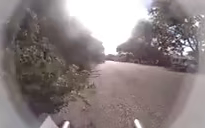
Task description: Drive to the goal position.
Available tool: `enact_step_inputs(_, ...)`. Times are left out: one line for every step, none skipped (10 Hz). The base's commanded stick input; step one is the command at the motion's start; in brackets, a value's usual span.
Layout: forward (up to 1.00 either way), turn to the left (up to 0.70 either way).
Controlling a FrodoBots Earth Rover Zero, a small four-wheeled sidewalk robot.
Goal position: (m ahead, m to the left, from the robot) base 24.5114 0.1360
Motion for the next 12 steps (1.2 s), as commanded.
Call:
enact_step_inputs(0.70, 0.00)
enact_step_inputs(0.70, 0.00)
enact_step_inputs(0.70, -0.01)
enact_step_inputs(0.70, -0.06)
enact_step_inputs(0.70, -0.11)
enact_step_inputs(0.70, -0.17)
enact_step_inputs(0.70, -0.24)
enact_step_inputs(0.70, -0.35)
enact_step_inputs(0.70, -0.35)
enact_step_inputs(0.70, -0.35)
enact_step_inputs(0.70, -0.35)
enact_step_inputs(0.70, -0.35)
